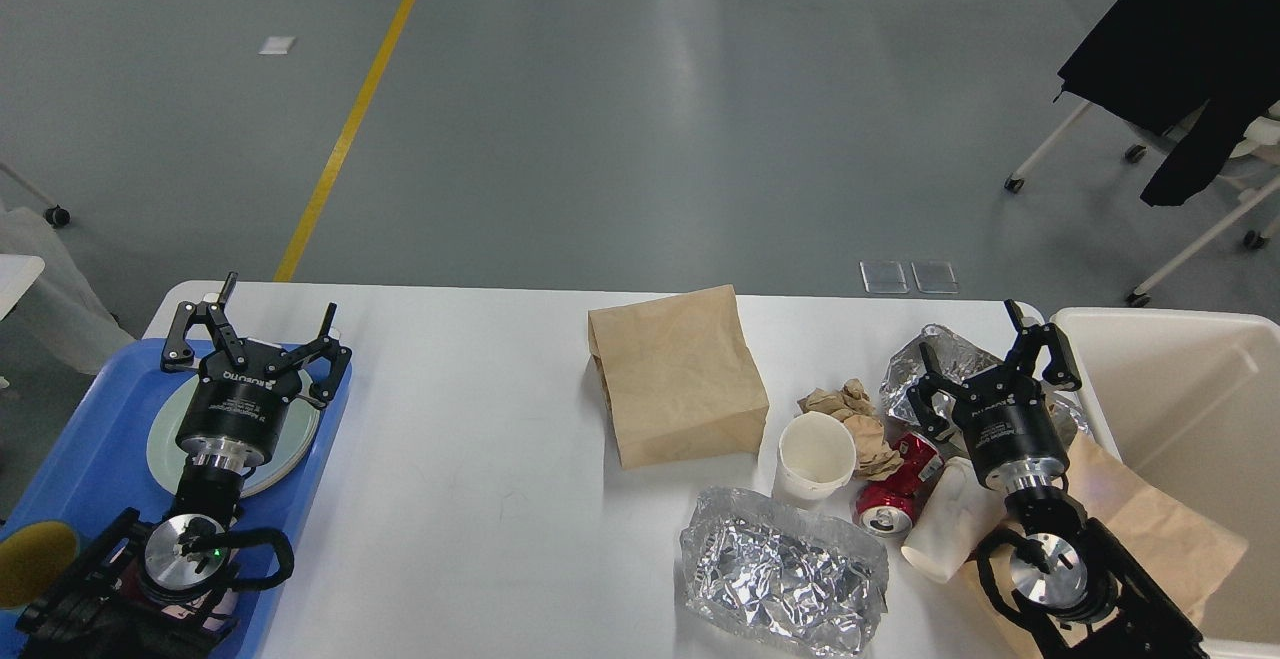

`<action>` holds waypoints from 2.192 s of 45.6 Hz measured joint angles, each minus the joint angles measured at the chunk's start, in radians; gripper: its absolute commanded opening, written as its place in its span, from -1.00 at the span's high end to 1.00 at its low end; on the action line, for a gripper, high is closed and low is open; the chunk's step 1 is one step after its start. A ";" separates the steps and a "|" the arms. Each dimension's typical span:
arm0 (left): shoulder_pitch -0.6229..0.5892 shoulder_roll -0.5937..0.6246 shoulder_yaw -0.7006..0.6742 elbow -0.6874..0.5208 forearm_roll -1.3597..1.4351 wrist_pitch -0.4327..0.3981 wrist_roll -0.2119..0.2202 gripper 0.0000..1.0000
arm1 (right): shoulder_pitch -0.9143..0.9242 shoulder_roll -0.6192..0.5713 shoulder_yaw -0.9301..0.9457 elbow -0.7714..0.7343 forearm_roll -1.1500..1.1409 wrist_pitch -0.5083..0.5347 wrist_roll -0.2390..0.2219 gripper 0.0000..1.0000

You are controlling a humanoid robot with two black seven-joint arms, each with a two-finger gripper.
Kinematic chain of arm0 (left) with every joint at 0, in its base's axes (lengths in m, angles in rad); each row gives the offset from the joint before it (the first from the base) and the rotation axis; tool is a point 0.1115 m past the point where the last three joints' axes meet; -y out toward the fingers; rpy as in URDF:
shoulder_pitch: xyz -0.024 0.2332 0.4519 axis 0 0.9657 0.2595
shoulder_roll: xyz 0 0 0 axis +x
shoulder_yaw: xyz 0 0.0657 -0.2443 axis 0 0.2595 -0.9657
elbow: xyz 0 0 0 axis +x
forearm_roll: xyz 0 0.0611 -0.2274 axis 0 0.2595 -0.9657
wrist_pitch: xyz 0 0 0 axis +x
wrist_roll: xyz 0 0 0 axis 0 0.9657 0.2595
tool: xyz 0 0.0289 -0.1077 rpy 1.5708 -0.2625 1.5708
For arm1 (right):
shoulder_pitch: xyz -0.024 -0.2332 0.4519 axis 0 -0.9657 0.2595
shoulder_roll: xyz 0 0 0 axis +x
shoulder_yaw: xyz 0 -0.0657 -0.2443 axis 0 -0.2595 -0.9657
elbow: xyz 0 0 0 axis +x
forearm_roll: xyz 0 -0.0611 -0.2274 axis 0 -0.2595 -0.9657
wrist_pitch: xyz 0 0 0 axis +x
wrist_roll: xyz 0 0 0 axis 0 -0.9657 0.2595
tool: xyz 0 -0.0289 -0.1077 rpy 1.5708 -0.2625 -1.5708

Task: Tidy desktop
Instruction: 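Release the saucer and pull the left gripper back over the tray, then raise the right gripper out of the white bin and over the table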

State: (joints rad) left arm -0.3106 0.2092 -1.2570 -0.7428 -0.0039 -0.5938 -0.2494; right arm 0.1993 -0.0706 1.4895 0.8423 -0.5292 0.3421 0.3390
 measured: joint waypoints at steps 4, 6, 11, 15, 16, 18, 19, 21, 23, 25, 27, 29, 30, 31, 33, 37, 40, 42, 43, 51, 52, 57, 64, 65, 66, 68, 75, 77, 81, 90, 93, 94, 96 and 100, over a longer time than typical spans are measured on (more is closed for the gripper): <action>-0.002 -0.001 0.000 0.000 0.011 0.003 -0.005 -0.93 | 0.000 0.000 0.000 0.000 0.000 0.000 0.000 -1.00; -0.002 -0.001 0.000 0.000 0.013 0.004 -0.007 -0.93 | 0.000 0.000 0.000 0.000 0.000 0.000 0.000 -1.00; -0.002 -0.001 -0.001 0.000 0.014 0.004 -0.007 -0.93 | 0.000 0.000 0.000 0.000 0.000 0.000 0.000 -1.00; -0.002 -0.001 -0.002 0.000 0.011 0.001 -0.003 -0.93 | 0.000 0.000 0.000 0.000 0.000 0.000 0.000 -1.00; -0.002 -0.001 -0.002 0.000 0.011 0.000 -0.001 -0.93 | 0.000 0.000 0.000 0.000 0.000 0.000 0.000 -1.00; -0.002 0.000 -0.002 0.000 0.010 -0.002 0.002 -0.93 | 0.000 0.000 0.000 0.000 0.000 0.000 0.000 -1.00; -0.002 0.000 -0.002 0.000 0.010 -0.003 0.003 -0.93 | 0.000 0.000 0.000 0.001 0.000 0.000 0.000 -1.00; -0.003 0.000 -0.002 0.000 0.009 -0.004 0.004 -0.93 | 0.000 0.000 0.000 0.001 0.000 0.000 0.000 -1.00; -0.003 0.001 -0.002 0.000 0.009 -0.004 0.005 -0.93 | 0.000 0.000 0.000 0.001 0.000 0.000 0.000 -1.00; -0.004 0.001 -0.002 0.000 0.009 -0.004 0.005 -0.93 | 0.000 0.000 0.000 0.001 0.000 0.000 0.000 -1.00; -0.004 0.001 -0.002 0.000 0.009 -0.004 0.005 -0.93 | 0.000 0.000 0.000 0.001 0.000 0.000 0.000 -1.00; -0.004 0.001 -0.002 0.000 0.009 -0.004 0.006 -0.93 | 0.000 0.000 0.000 0.001 0.000 0.000 0.000 -1.00; -0.004 0.001 -0.002 0.000 0.009 -0.004 0.006 -0.93 | 0.000 0.000 0.000 0.001 0.000 0.000 0.000 -1.00; -0.004 0.001 -0.002 0.000 0.008 -0.004 0.006 -0.93 | 0.000 0.000 0.000 0.001 0.000 0.000 0.000 -1.00; -0.004 0.001 -0.002 0.000 0.008 -0.004 0.006 -0.93 | 0.000 0.000 0.000 0.001 0.000 0.000 0.000 -1.00; -0.004 0.001 -0.002 0.000 0.008 -0.004 0.006 -0.93 | 0.000 0.000 0.000 0.001 0.000 0.000 0.000 -1.00; -0.004 0.001 -0.002 0.000 0.008 -0.004 0.006 -0.93 | 0.000 0.000 0.000 0.001 0.000 0.000 0.000 -1.00; -0.004 0.001 -0.002 0.000 0.008 -0.004 0.006 -0.93 | 0.000 0.000 0.000 0.001 0.000 0.000 0.000 -1.00; -0.004 0.001 -0.002 0.000 0.008 -0.004 0.006 -0.93 | 0.000 0.000 0.000 0.001 0.000 0.000 0.000 -1.00; -0.004 0.001 -0.002 0.000 0.008 -0.004 0.006 -0.93 | 0.000 0.000 0.000 0.001 0.001 0.000 0.000 -1.00; -0.004 0.001 -0.002 0.000 0.008 -0.004 0.006 -0.93 | 0.000 0.000 0.000 0.001 0.001 0.000 0.000 -1.00; -0.004 0.001 -0.002 0.000 0.008 -0.004 0.006 -0.93 | 0.000 0.000 -0.001 0.001 0.001 0.000 -0.002 -1.00; -0.004 0.001 -0.002 0.000 0.008 -0.004 0.006 -0.93 | 0.017 -0.004 -0.010 -0.014 0.000 -0.002 -0.022 -1.00; -0.004 0.001 -0.002 0.000 0.008 -0.004 0.006 -0.93 | 0.023 -0.004 -0.013 -0.018 0.000 -0.003 -0.032 -1.00; -0.004 0.001 -0.002 0.000 0.008 -0.004 0.006 -0.93 | 0.029 -0.005 -0.016 -0.021 0.001 -0.005 -0.046 -1.00; -0.004 0.001 -0.002 0.000 0.008 -0.004 0.006 -0.93 | 0.041 -0.006 -0.021 -0.024 0.008 -0.010 -0.095 -1.00; -0.004 0.001 -0.002 0.000 0.008 -0.005 0.006 -0.93 | 0.081 -0.033 -0.026 -0.018 0.052 -0.024 -0.252 -1.00; -0.004 0.001 -0.002 0.000 0.008 -0.005 0.006 -0.93 | 0.096 -0.048 -0.026 -0.018 0.057 -0.025 -0.263 -1.00; -0.004 0.001 -0.002 0.000 0.008 -0.006 0.006 -0.93 | 0.111 -0.063 -0.024 -0.016 0.062 -0.022 -0.266 -1.00; -0.004 0.001 -0.002 0.000 0.008 -0.006 0.006 -0.93 | 0.116 -0.074 -0.023 -0.015 0.063 -0.015 -0.249 -1.00; -0.004 0.001 -0.002 0.000 0.008 -0.006 0.006 -0.93 | 0.114 -0.083 -0.018 -0.018 0.064 -0.015 -0.249 -1.00; -0.004 0.001 -0.002 0.000 0.008 -0.006 0.006 -0.93 | 0.111 -0.087 -0.016 -0.020 0.064 -0.015 -0.248 -1.00; -0.004 0.001 -0.002 0.000 0.008 -0.006 0.006 -0.93 | 0.107 -0.091 -0.013 -0.022 0.066 -0.015 -0.248 -1.00; -0.004 0.001 -0.002 0.000 0.007 -0.006 0.006 -0.93 | 0.101 -0.097 -0.012 -0.024 0.076 -0.011 -0.250 -1.00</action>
State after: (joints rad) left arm -0.3145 0.2100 -1.2594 -0.7424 0.0036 -0.6002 -0.2439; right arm 0.3008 -0.1674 1.4773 0.8184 -0.4529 0.3315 0.0888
